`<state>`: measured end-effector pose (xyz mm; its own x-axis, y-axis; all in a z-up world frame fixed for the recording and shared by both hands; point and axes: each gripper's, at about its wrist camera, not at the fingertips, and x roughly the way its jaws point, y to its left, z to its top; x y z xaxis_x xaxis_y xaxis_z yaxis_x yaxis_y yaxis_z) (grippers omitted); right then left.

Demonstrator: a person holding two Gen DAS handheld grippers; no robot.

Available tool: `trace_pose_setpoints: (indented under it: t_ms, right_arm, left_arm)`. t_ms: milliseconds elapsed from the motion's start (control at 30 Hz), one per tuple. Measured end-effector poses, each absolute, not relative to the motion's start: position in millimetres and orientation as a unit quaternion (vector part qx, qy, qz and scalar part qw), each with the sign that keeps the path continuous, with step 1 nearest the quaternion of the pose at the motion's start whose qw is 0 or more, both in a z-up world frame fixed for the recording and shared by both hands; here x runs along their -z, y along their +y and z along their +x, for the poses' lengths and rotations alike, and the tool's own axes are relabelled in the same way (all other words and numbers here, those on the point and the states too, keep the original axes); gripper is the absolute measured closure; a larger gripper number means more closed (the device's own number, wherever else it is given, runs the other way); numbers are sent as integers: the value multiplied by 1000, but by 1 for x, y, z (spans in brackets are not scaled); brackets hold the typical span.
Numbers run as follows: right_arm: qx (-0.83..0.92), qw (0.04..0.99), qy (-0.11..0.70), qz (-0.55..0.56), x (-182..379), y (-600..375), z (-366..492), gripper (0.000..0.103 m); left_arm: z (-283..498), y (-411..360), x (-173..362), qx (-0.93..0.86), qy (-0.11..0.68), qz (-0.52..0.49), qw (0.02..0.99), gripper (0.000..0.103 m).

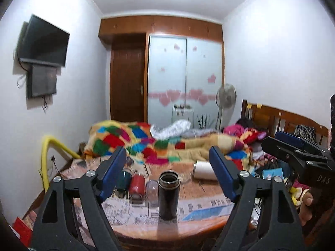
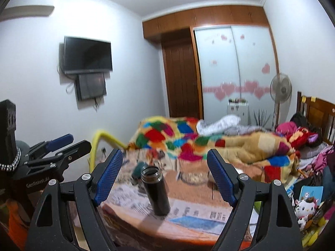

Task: Flip cup upright

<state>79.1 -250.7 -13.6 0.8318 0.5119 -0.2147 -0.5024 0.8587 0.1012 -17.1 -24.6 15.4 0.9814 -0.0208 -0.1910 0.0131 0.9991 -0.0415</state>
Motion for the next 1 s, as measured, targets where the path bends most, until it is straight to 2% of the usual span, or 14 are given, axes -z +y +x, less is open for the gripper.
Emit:
trace_pose_setpoints:
  t_ms: [167, 300, 467, 1000]
  right_arm:
    - [-255, 963, 86, 26, 8, -248, 58, 17]
    - [-239, 968, 74, 22, 11, -246, 50, 4]
    - [-225, 972, 71, 5, 14, -243, 42, 0]
    - [-221, 972, 80, -1, 16, -242, 33, 0]
  left_arm:
    - [-39, -21, -18, -6, 69, -26, 997, 9]
    - [-48, -21, -16, -19, 60, -28, 998, 0]
    - [-53, -22, -13, -27, 61, -31, 997, 0]
    - [-51, -23, -7, -29, 68, -30, 997, 0]
